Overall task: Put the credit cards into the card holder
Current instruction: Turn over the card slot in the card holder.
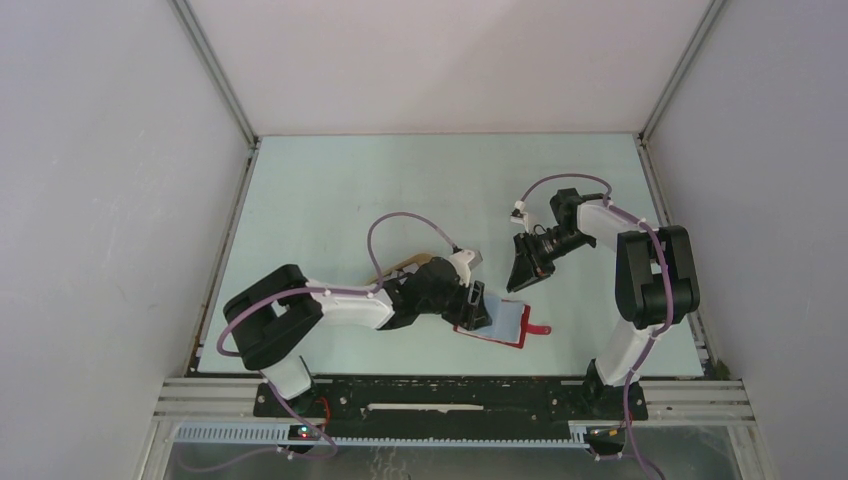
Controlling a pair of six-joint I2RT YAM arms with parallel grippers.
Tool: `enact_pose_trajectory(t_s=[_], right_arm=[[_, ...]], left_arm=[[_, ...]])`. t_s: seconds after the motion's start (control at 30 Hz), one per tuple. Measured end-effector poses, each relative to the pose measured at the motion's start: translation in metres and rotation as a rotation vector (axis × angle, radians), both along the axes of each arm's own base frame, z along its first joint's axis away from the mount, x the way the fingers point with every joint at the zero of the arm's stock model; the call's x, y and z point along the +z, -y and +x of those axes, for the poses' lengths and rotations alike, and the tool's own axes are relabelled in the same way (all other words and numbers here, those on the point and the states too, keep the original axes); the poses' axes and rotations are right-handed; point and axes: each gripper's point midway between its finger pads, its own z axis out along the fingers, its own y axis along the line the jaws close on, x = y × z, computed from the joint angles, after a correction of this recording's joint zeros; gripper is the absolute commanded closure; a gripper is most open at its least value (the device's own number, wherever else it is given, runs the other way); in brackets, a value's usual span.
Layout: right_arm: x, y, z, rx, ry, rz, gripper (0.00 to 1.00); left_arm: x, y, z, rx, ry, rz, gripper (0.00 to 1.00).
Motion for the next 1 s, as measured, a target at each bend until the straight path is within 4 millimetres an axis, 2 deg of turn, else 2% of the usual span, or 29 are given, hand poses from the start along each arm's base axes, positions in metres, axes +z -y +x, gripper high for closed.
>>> enact_pose_trajectory(t_s=[0.67,0.87,1.0], right_arm=[[-0.001,0.0,-0.001,0.005,-0.001,-0.008,0.61],[-0.001,0.004,0.002,-0.013,-0.002,-0.008,0.61],[-0.001,0.01,0.006,-0.037,-0.002,-0.008,0.61]], left_arm=[[0.009,0.021,-0.01,-0.072,-0.054,-0.063,0.37],[0.009,0.034,-0.009,-0.097,-0.071,-0.079,0.37],[0.019,0.048,-0.006,-0.122,-0.066,-0.118,0.37]])
